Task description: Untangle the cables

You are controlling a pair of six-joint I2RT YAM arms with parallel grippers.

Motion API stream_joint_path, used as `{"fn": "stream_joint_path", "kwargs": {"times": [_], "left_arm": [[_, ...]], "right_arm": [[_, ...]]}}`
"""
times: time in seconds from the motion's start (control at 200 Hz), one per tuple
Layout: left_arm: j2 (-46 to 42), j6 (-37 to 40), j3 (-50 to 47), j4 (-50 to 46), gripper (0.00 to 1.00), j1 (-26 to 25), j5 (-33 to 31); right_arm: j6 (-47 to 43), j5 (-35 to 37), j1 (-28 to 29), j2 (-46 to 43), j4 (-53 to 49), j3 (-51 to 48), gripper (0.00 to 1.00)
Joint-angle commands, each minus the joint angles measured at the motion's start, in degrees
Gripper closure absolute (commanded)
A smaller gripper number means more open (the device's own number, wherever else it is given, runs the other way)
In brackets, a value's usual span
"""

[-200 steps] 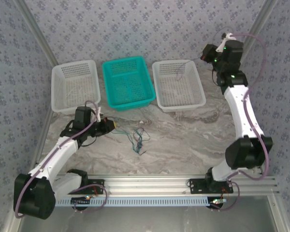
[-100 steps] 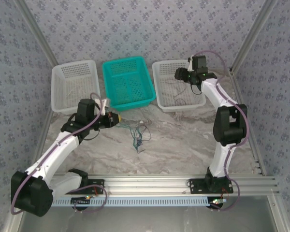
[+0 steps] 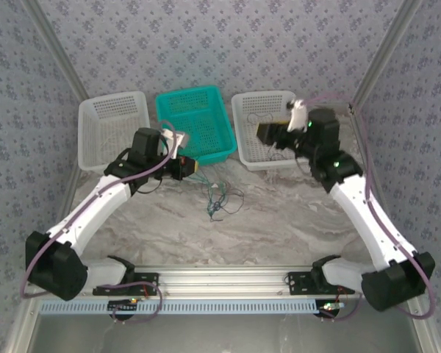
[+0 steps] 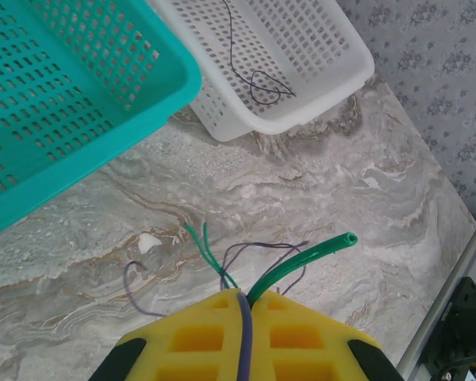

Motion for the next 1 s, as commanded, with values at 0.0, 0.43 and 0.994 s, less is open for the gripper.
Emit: {"fn": "stream_joint_path", "kwargs": {"times": [0.0,0.43,0.994], "left_arm": [[2.3,2.1,2.4,1.16,1.0,-0.86,2.92],[4.13,-1.22,1.4,4.24,1.0,-6.11,0.42],[4.66,-2.61,0.84,1.09,1.0,-5.95,-9.01]], "right_arm": [[2.13,-4.47,7.72,0.43,7.33,-10.15,0.42],[2.29,1.06,18.5,13.59,29.43,-16.82,0.6],[10.13,11.27,11.55,7.32,26.3,-20.54,1.0]]}}
